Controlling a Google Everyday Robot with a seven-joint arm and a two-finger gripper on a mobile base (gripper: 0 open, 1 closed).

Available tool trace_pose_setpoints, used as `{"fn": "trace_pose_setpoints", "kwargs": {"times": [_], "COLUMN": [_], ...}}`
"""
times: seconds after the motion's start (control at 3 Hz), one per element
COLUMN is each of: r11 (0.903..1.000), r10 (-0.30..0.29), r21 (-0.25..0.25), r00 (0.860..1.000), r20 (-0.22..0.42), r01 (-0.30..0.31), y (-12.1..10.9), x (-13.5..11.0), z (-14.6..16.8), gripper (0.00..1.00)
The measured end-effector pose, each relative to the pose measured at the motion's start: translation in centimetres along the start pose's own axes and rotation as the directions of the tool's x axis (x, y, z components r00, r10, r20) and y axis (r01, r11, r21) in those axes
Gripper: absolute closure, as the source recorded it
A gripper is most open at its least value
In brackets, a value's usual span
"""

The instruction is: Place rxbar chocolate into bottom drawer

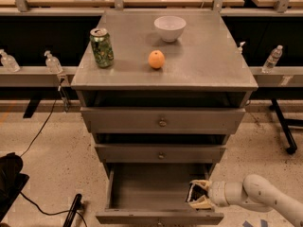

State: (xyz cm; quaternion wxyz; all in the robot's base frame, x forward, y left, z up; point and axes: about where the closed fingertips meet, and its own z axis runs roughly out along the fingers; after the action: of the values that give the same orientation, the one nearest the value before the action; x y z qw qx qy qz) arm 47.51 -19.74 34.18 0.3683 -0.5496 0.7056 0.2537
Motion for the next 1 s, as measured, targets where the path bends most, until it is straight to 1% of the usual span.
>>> {"fn": "trace_pose_setpoints", "kwargs": {"times": [0.33,0.67,1.0], "r11": [1.0,0.9997,0.9993], "r10": [-0.008,-0.013,-0.017], "r21": [-0.005,-0.022,-0.034], "r00": [1.0,0.997,0.994], "r20": [-0.028,-0.08,-0.105], "r01": [0.008,0.011,0.014], "y": [-0.6,-1.5,-2.2], "x": [0.3,1.0,1.2], "z": [1.1,3.6,5.1], "gripper": [1.0,1.0,1.0]}}
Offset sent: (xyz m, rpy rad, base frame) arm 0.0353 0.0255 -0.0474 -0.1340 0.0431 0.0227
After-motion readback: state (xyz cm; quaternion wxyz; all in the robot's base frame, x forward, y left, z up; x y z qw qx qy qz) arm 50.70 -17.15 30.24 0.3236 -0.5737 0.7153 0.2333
